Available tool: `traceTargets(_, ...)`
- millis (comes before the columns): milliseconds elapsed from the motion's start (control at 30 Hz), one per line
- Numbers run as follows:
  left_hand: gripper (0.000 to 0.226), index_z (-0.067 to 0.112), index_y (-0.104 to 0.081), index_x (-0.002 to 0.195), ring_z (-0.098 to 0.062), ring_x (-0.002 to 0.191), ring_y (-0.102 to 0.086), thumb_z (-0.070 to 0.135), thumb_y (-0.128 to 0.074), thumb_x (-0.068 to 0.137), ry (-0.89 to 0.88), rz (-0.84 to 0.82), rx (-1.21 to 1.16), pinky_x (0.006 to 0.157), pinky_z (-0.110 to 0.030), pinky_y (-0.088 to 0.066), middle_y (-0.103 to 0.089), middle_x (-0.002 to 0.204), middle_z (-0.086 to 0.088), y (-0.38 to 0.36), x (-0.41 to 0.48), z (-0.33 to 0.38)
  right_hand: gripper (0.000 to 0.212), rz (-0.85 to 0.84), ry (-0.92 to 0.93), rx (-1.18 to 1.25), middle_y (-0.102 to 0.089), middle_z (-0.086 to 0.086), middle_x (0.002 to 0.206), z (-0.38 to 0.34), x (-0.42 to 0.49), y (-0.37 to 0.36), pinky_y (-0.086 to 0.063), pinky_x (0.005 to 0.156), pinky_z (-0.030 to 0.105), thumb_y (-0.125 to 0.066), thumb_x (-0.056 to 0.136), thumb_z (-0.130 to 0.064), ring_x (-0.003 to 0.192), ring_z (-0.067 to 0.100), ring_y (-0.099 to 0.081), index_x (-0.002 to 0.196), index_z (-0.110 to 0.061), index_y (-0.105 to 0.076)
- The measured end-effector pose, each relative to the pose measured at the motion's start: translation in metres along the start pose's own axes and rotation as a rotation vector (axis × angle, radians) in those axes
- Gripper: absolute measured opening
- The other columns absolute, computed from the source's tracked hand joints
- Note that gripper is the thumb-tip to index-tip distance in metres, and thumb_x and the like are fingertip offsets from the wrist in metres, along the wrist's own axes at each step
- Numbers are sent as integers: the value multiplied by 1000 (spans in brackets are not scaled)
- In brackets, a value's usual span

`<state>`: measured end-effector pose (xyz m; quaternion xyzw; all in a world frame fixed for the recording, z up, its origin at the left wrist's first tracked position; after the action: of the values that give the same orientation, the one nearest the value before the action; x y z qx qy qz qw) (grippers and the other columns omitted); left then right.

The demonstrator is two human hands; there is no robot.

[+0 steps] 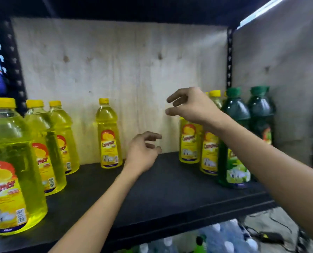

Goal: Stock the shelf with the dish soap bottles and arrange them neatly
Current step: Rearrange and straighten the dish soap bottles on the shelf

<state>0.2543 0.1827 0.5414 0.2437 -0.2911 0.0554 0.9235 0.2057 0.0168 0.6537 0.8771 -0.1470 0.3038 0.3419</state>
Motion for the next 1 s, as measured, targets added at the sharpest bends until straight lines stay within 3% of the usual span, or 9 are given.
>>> traceTargets(100, 28, 30, -70, 96, -11, 85, -68, 12, -80, 78, 32, -163, -170, 80, -23, -52, -70, 99, 6, -47, -20, 36, 25, 123, -13, -115, -75, -2, 92, 16, -26, 51, -55, 80, 30, -82, 72, -25, 89, 14, -70, 97, -26, -77)
traceTargets(167, 31, 31, -68, 98, -6, 83, -66, 14, -83, 76, 90, -254, -296, 78, -22, -53, -69, 100, 5, -77, -33, 54, 22, 204, -3, -155, -74, -2, 88, 24, -39, 77, -55, 83, 33, -80, 72, -22, 87, 15, -69, 94, -25, -77)
traceTargets(300, 66, 27, -55, 127, -13, 107, -63, 34, -87, 70, 149, -294, -245, 88, -27, -52, -61, 112, 11, -127, -55, 72, 34, 371, -27, -218, -69, 6, 100, 45, -50, 114, -51, 86, 35, -78, 73, -23, 98, 24, -64, 106, -21, -70)
traceTargets(433, 84, 18, -42, 138, -22, 124, -56, 39, -86, 70, 175, -267, -192, 100, -36, -48, -56, 130, 6, -160, -66, 76, 78, 191, -301, -102, -59, 10, 130, 78, -47, 113, -49, 100, 43, -89, 67, -32, 117, 27, -58, 132, -18, -50)
traceTargets(600, 99, 14, -34, 148, -25, 133, -48, 47, -84, 70, 199, -198, -52, 108, -41, -43, -50, 144, -5, -179, -69, 72, 96, 166, -279, -191, -61, 11, 136, 82, -43, 98, -50, 101, 45, -91, 62, -43, 124, 29, -59, 142, -12, -48)
traceTargets(667, 96, 14, -35, 147, -25, 133, -46, 49, -82, 72, 170, -157, -25, 109, -43, -42, -50, 143, -5, -179, -73, 74, 97, 197, -265, -215, -62, 12, 136, 79, -44, 97, -49, 103, 43, -90, 62, -44, 125, 29, -58, 143, -12, -49)
traceTargets(867, 71, 22, -48, 133, -20, 121, -57, 47, -80, 75, 51, -44, -23, 104, -46, -45, -61, 127, 2, -140, -74, 63, 74, 258, -89, -156, -75, 9, 99, 44, -47, 72, -59, 82, 43, -91, 61, -45, 93, 26, -71, 121, -10, -65)
traceTargets(1000, 65, 24, -50, 127, -19, 112, -62, 46, -81, 75, 22, 9, 37, 98, -46, -50, -65, 119, 2, -92, -49, 39, 64, 258, -20, -71, -71, -1, 87, 16, -23, 39, -55, 65, 30, -90, 59, -45, 79, 17, -66, 112, -15, -69)
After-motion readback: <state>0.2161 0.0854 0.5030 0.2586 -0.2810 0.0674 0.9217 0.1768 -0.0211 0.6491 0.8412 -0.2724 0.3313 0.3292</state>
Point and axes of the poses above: each hand's wrist, its own x-axis towards the middle knuckle, its own y-axis out of the back of the hand, z = x × y, the point moved 4 cm from there along x, towards the middle knuckle
